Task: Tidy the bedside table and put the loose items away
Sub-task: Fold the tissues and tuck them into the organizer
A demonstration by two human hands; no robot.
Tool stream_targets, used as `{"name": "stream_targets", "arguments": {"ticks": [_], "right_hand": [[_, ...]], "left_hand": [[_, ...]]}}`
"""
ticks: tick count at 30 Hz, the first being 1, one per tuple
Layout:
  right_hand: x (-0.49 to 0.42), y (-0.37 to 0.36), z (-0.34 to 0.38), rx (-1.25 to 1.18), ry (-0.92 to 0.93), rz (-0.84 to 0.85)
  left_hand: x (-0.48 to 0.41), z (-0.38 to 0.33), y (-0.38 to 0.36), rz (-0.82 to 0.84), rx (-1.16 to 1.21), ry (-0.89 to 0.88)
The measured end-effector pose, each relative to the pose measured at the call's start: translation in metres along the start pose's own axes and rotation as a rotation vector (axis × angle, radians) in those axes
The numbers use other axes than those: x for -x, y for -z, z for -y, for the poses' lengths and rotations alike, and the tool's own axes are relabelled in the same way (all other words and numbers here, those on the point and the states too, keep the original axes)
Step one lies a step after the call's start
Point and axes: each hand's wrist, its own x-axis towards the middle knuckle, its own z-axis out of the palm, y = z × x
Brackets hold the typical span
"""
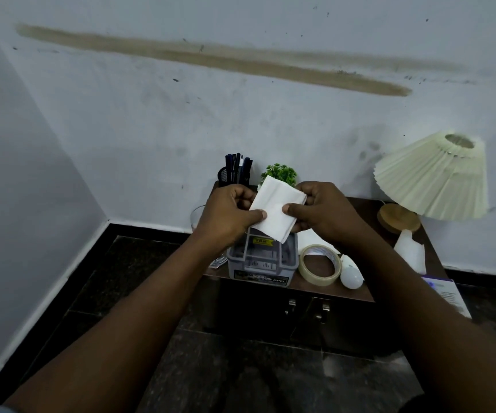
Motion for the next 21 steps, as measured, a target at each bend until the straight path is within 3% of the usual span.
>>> {"name": "stream_targets", "arguments": {"ticks": [8,14,21], "right_hand": [[-0.001,0.002,-0.003,0.003,-0.018,-0.004],[0.001,-0.006,-0.003,0.040,0.009,0.037],[0.003,-0.002,-0.002,-0.158,-0.021,0.132]], "left_hand": [[0.000,0.002,0.001,0.022,-0.088,-0.009],[0.009,-0.012,-0.005,0.291,0.077,0.011],[0.006,-0.014,0.001,0.203,0.083,0.002]]}}
